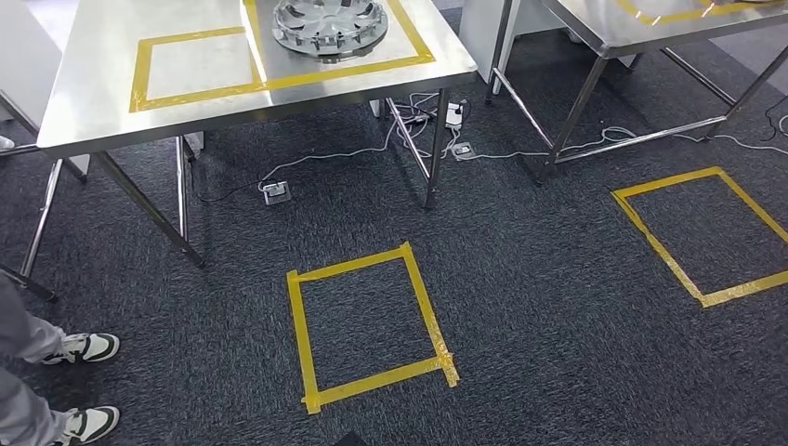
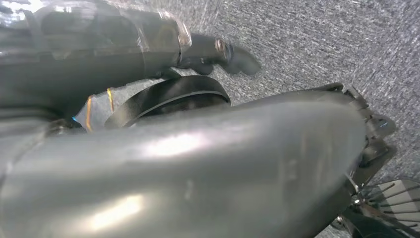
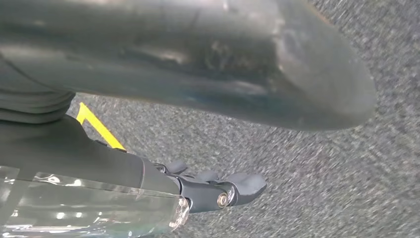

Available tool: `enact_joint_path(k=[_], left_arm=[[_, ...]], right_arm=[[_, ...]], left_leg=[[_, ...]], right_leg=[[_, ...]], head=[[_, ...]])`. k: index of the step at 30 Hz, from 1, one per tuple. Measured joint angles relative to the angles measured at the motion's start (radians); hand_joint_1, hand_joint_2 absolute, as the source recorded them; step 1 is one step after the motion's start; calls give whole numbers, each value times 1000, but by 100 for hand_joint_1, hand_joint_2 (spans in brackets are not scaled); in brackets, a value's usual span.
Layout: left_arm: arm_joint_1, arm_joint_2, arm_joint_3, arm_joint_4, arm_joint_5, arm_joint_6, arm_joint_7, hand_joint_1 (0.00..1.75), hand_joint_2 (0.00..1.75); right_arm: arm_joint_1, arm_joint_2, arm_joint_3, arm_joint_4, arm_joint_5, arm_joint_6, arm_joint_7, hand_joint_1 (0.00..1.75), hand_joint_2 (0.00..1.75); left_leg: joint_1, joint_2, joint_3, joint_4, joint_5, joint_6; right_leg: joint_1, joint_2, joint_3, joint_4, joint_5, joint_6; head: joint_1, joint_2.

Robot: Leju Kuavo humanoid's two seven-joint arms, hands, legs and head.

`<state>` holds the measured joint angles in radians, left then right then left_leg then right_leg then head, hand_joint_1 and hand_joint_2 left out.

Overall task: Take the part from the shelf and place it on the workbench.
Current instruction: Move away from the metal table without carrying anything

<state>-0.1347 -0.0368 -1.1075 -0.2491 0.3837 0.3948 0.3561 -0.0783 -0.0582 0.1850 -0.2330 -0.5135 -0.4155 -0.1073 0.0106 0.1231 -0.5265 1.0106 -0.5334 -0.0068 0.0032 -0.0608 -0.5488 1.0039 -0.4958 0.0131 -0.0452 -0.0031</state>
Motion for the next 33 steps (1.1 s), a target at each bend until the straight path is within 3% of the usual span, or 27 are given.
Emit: enact_joint_path(k=[1, 3, 4, 5, 7, 8, 10, 12, 14, 16, 17, 18, 20, 22, 23, 24, 27, 29, 31, 32, 33], left_arm=[[-1, 1, -1, 0, 0, 0, 0, 0, 0], [-4, 1, -3, 0, 1, 1, 2, 0, 0], [-4, 2, -4, 0, 0, 1, 3, 0, 0], [-4, 3, -4, 0, -1, 0, 3, 0, 0], [-2, 4, -7, 0, -8, -2, 7, 0, 0], [-2, 5, -10, 0, -11, -4, 8, 0, 0], [-4, 6, -17, 0, -15, -5, 10, 0, 0], [-5, 6, -20, 0, -16, -5, 9, 0, 0], [-6, 6, -22, 0, -17, -4, 9, 0, 0], [-7, 5, -22, 0, -18, -4, 22, 0, 0], [-8, 5, -22, 0, -18, -4, 32, 0, 0], [-9, 3, -22, 0, -18, -4, 42, 0, 0], [-8, 2, -22, 0, -19, -4, 52, 0, 0], [-7, 1, -22, 0, -18, -4, 52, 0, 0], [-7, 1, -22, 0, -18, -4, 52, 0, 0], [-8, 1, -22, 0, -18, -4, 52, 0, 0], [-12, 1, -22, 0, -18, -4, 52, 0, 0], [-15, 2, -22, 0, -18, -6, 52, 0, 0], [-16, 3, -22, 0, -17, -10, 52, 0, 0], [-18, 3, -23, 0, -17, -12, 53, 0, 0], [-19, 4, -23, 0, -17, -14, 53, 0, 0]], right_arm=[[3, 0, 0, 2, 0, 0, -1, 0, 0], [5, 1, 0, 4, -1, 0, -1, 0, 0], [3, 2, 0, 5, 0, 1, -1, 0, 0], [1, 3, 0, 6, 0, 1, -1, 0, 0], [-3, 5, 0, 8, 0, 2, -1, 0, 0], [-2, 5, 0, 9, 0, 2, -1, 0, 0], [-2, 5, 0, 11, 0, 2, -1, 0, 0], [-3, 6, 0, 14, -2, 2, -1, 0, 0], [-6, 6, 0, 15, -3, 2, 0, 0, 0], [-6, 7, 0, 16, -4, 2, 0, 0, 0], [-5, 8, 1, 17, -4, 2, 0, 0, 0], [-6, 8, 1, 18, -5, 2, 0, 0, 0], [-12, 9, 1, 19, -5, 2, 0, 0, 0], [-14, 9, 1, 19, -4, 2, 0, 0, 0], [-10, 10, 1, 20, -5, 2, 0, 0, 0], [-6, 10, 1, 21, -7, 2, 0, 0, 0], [1, 8, 1, 24, -10, 3, 0, 0, 0], [0, 7, 1, 24, -10, 4, -2, 0, 0], [4, 6, 1, 24, -9, 8, -7, 0, 0], [6, 5, 1, 25, -9, 10, -9, 0, 0], [6, 4, 1, 26, -8, 12, -10, 0, 0]], left_leg=[[1, -6, 2, -1, -3, -7], [5, -72, -7, 31, -31, -16], [6, -112, -28, 77, -61, -18], [6, -137, -58, 142, -94, -17], [5, -135, -118, 258, -133, -15], [5, -132, -131, 275, -125, -14], [5, -140, -105, 202, -59, -9], [10, -202, -54, 81, 1, -4], [13, -244, -31, 25, 10, -1], [11, -219, -25, 17, 8, 3], [12, -201, -21, 13, 8, 7], [13, -181, -17, 9, 9, 11], [12, -137, -9, 4, 5, 18], [10, -94, -7, 5, 0, 20], [9, -77, -5, 5, -3, 19], [9, -62, -2, 5, -7, 17], [7, -30, 10, 4, -18, 7], [4, -16, 15, 3, -22, -2], [4, -4, 22, -3, -24, -14], [6, -17, 26, -2, -29, -19], [8, -45, 22, 12, -43, -22]], right_leg=[[-2, 9, 0, -4, 3, -7], [-6, 26, 4, -15, 11, -22], [-7, 36, 6, -19, 15, -27], [-6, 48, 5, -19, 17, -31], [-1, 76, 3, -18, 17, -34], [1, 90, 3, -16, 17, -34], [1, 118, 3, -10, 15, -34], [-1, 146, -2, 2, 9, -27], [-6, 174, -15, 12, 7, -15], [-11, 199, -25, 14, 9, -2], [-10, 187, -29, 20, 5, 3], [-9, 161, -40, 41, -8, 8], [-7, 92, -89, 141, -63, 19], [-13, 68, -151, 260, -111, 29], [-16, 64, -163, 283, -110, 32], [-18, 61, -156, 270, -90, 33], [-15, 24, -63, 86, 3, 24], [-5, 0, -30, 21, 14, 10], [0, 8, -28, 15, 9, -4], [0, 15, -25, 9, 11, -10], [-2, 23, -21, 2, 14, -18]], head=[[0, 0], [-1, 0], [-2, 0], [-2, 0], [-3, 0], [-3, 0], [-3, 0], [-3, 0], [-3, 0], [-3, 0], [-3, 0], [-2, 0], [0, 0], [0, 0], [0, 0], [0, 0], [0, 0], [0, 0], [0, 0], [-1, 0], [-2, 0]])
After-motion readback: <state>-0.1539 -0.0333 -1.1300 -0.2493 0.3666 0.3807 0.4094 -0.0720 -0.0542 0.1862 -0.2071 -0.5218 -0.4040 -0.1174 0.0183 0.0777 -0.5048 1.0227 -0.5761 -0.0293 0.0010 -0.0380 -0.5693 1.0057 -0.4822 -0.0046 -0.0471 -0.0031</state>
